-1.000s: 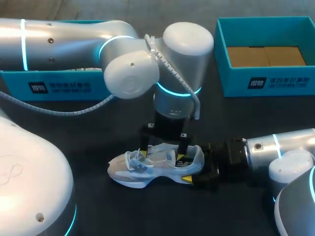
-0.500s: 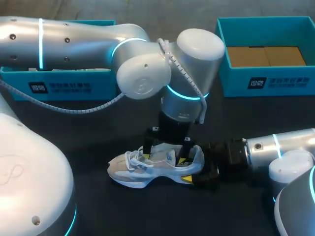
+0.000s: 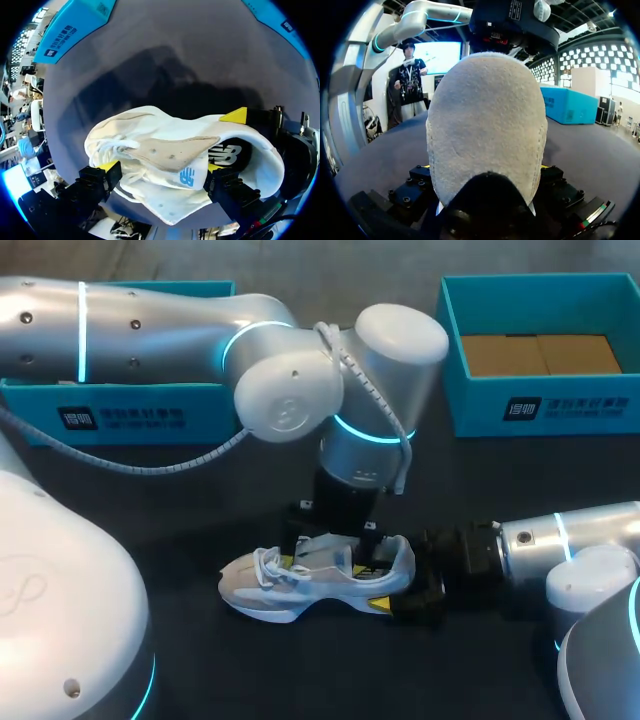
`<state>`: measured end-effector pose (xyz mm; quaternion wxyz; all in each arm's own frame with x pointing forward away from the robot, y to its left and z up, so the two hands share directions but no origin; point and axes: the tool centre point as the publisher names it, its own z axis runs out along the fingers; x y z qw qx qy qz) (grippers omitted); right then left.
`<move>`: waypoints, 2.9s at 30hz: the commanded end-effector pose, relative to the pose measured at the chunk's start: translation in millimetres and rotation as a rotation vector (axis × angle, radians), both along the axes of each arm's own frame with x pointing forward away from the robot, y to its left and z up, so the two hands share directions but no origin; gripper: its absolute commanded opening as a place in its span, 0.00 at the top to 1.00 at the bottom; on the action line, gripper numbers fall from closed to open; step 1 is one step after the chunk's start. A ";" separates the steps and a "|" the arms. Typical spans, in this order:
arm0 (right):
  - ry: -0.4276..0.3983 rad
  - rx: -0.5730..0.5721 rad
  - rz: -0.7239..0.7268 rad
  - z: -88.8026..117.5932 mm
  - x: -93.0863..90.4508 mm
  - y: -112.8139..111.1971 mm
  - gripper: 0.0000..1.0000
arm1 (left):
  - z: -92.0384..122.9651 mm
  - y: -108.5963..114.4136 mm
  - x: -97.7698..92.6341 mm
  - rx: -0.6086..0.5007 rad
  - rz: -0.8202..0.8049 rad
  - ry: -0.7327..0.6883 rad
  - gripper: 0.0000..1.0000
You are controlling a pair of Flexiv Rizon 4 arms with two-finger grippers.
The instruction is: Take the shoe out of the shoebox, open the shoe tongue, remove and reinsert the insole, then place the shoe into the shoebox
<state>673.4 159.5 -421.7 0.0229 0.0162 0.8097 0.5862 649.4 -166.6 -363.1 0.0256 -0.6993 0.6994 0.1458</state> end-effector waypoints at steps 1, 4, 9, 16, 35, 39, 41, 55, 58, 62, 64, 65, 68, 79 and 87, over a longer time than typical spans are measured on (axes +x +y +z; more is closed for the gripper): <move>0.001 -0.005 -0.001 0.2 -0.6 2.1 1.00 | 4.8 13.4 1.0 -0.026 0.005 0.004 0.00; 0.001 -0.005 -0.001 0.2 -0.6 2.1 1.00 | 8.8 17.6 1.2 -0.047 0.012 0.008 0.00; 0.001 -0.005 -0.001 0.2 -0.6 2.1 1.00 | 16.5 21.8 -1.6 -0.084 0.010 0.009 0.00; 0.001 -0.005 -0.001 0.2 -0.6 2.1 1.00 | 21.2 22.4 -4.8 -0.107 0.007 0.004 0.18; 0.001 -0.005 -0.001 0.2 -0.6 2.1 1.00 | 41.7 28.7 -12.0 -0.168 -0.004 -0.060 0.56; 0.001 -0.005 -0.001 0.2 -0.6 2.1 1.00 | 45.8 34.1 -11.1 -0.187 -0.001 -0.090 1.00; 0.001 -0.005 -0.001 0.2 -0.6 2.1 1.00 | 48.8 37.1 -11.7 -0.203 0.002 -0.102 1.00; 0.001 -0.005 -0.001 0.2 -0.6 2.1 1.00 | 63.9 67.4 -11.3 -0.389 0.064 -0.099 1.00; 0.001 -0.005 -0.001 0.2 -0.6 2.1 1.00 | 66.2 80.3 -10.2 -0.471 0.092 -0.056 1.00; 0.001 -0.005 -0.001 0.2 -0.6 2.1 1.00 | 66.9 98.1 -8.5 -0.583 0.092 -0.027 1.00; 0.001 -0.005 -0.001 0.2 -0.6 2.1 1.00 | 66.6 105.4 -8.2 -0.632 0.077 -0.022 1.00; 0.001 -0.005 -0.001 0.2 -0.6 2.1 1.00 | 65.9 109.0 -8.3 -0.657 0.074 -0.021 1.00; 0.001 -0.005 -0.001 0.2 -0.6 2.1 1.00 | 62.6 117.9 -8.5 -0.724 0.056 -0.014 1.00; 0.001 -0.005 -0.001 0.2 -0.6 2.1 1.00 | 33.3 144.4 -15.3 -0.881 0.049 0.006 1.00; 0.001 -0.005 -0.001 0.2 -0.6 2.1 1.00 | 14.6 155.8 -16.5 -0.914 0.064 0.011 1.00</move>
